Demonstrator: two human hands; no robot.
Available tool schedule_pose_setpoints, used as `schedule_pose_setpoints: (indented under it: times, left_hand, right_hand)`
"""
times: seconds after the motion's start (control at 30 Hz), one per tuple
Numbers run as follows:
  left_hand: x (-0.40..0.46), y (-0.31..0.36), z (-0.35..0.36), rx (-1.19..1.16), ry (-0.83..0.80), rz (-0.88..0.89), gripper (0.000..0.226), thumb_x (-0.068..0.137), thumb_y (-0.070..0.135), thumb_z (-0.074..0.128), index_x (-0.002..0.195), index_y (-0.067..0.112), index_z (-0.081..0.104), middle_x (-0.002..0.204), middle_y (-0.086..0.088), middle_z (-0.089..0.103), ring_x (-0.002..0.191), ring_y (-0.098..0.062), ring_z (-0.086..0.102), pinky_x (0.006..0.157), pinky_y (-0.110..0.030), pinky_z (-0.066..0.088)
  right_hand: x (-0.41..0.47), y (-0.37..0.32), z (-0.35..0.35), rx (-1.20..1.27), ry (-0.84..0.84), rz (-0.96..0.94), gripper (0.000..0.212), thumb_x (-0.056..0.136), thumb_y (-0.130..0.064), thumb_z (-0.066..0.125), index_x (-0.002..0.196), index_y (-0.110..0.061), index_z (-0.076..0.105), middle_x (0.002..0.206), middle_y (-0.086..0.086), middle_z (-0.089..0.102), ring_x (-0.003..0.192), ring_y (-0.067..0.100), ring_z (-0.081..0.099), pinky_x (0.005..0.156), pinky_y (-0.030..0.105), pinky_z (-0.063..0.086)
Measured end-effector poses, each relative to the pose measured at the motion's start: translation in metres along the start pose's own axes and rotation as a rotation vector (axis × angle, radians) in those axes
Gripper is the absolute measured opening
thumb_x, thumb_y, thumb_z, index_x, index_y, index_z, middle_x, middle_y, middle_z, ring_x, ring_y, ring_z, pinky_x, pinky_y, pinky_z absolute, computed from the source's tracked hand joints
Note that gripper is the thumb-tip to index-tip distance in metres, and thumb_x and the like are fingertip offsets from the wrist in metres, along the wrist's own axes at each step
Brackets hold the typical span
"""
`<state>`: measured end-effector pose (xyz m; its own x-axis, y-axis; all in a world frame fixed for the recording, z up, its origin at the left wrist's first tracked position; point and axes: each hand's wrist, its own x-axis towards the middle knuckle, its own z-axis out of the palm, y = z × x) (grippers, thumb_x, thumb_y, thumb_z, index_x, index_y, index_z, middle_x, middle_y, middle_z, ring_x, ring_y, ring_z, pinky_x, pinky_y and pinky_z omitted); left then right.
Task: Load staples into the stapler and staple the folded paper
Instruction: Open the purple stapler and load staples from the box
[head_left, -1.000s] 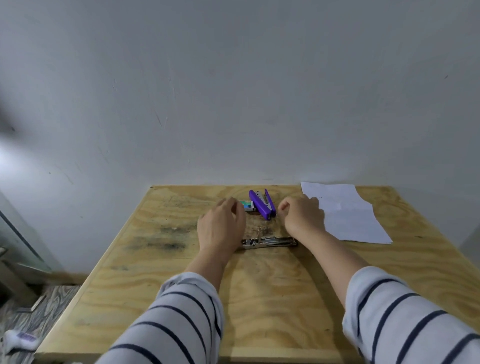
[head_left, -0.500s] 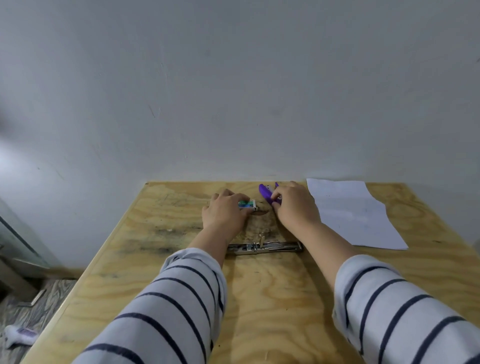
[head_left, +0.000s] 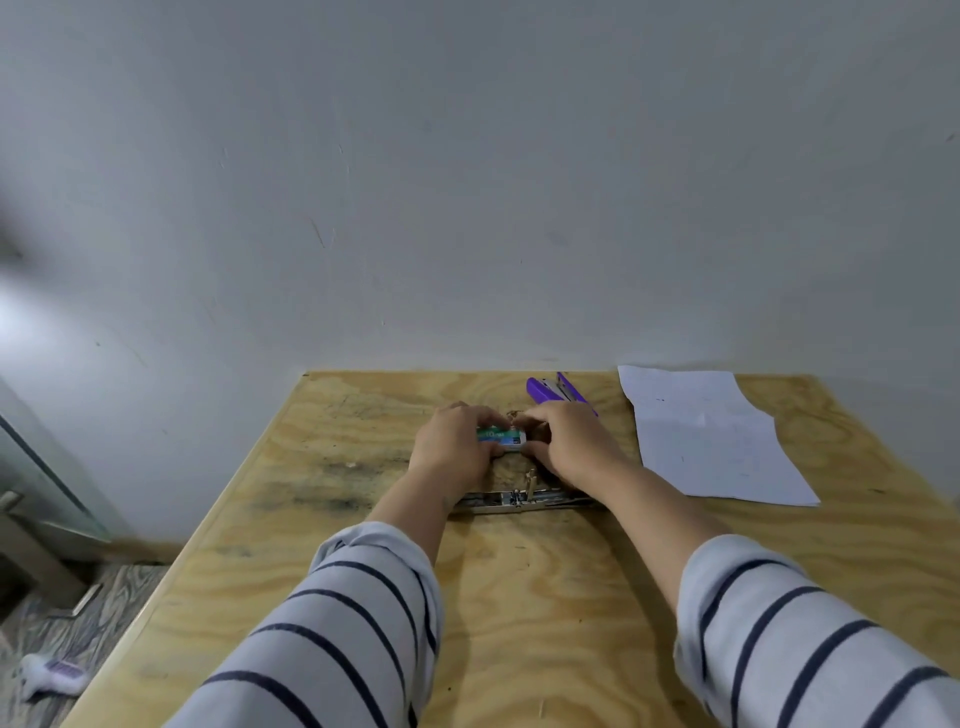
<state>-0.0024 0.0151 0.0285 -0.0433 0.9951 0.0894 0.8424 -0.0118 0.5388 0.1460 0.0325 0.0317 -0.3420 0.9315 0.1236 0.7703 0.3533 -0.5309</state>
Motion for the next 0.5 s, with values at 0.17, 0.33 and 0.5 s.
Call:
schedule_pose_setpoints:
  times: [0.17, 0.33, 0.5]
  left_hand:
    - [-0.004, -0.002, -0.002, 0.007, -0.067, 0.009, 0.037, 0.086, 0.021, 0.065, 0.121, 0.033, 0.060, 0.122, -0.003, 0.057, 0.102, -0.022, 0.057, 0.083, -0.031, 0.046]
    - [-0.006, -0.005, -0.004, 0.001, -0.092, 0.000, 0.038, 0.088, 0.019, 0.063, 0.125, 0.026, 0.059, 0.125, -0.004, 0.053, 0.108, -0.023, 0.053, 0.092, -0.032, 0.045]
    - [-0.009, -0.004, -0.004, 0.025, -0.102, 0.010, 0.038, 0.089, 0.020, 0.061, 0.127, 0.025, 0.056, 0.127, -0.004, 0.049, 0.111, -0.022, 0.050, 0.094, -0.030, 0.042]
  right_hand:
    - [-0.004, 0.000, -0.003, -0.011, -0.019, 0.024, 0.042, 0.086, -0.011, 0.064, 0.128, -0.014, 0.057, 0.126, 0.005, 0.063, 0.111, 0.020, 0.058, 0.090, 0.027, 0.044]
    - [-0.007, 0.006, -0.004, -0.016, -0.018, 0.042, 0.039, 0.086, -0.010, 0.064, 0.124, -0.016, 0.060, 0.128, 0.005, 0.061, 0.116, 0.021, 0.055, 0.087, 0.025, 0.042]
    - [-0.009, 0.010, -0.008, 0.037, 0.011, 0.083, 0.033, 0.084, -0.011, 0.067, 0.116, -0.018, 0.063, 0.124, 0.005, 0.063, 0.111, 0.019, 0.057, 0.086, 0.024, 0.045]
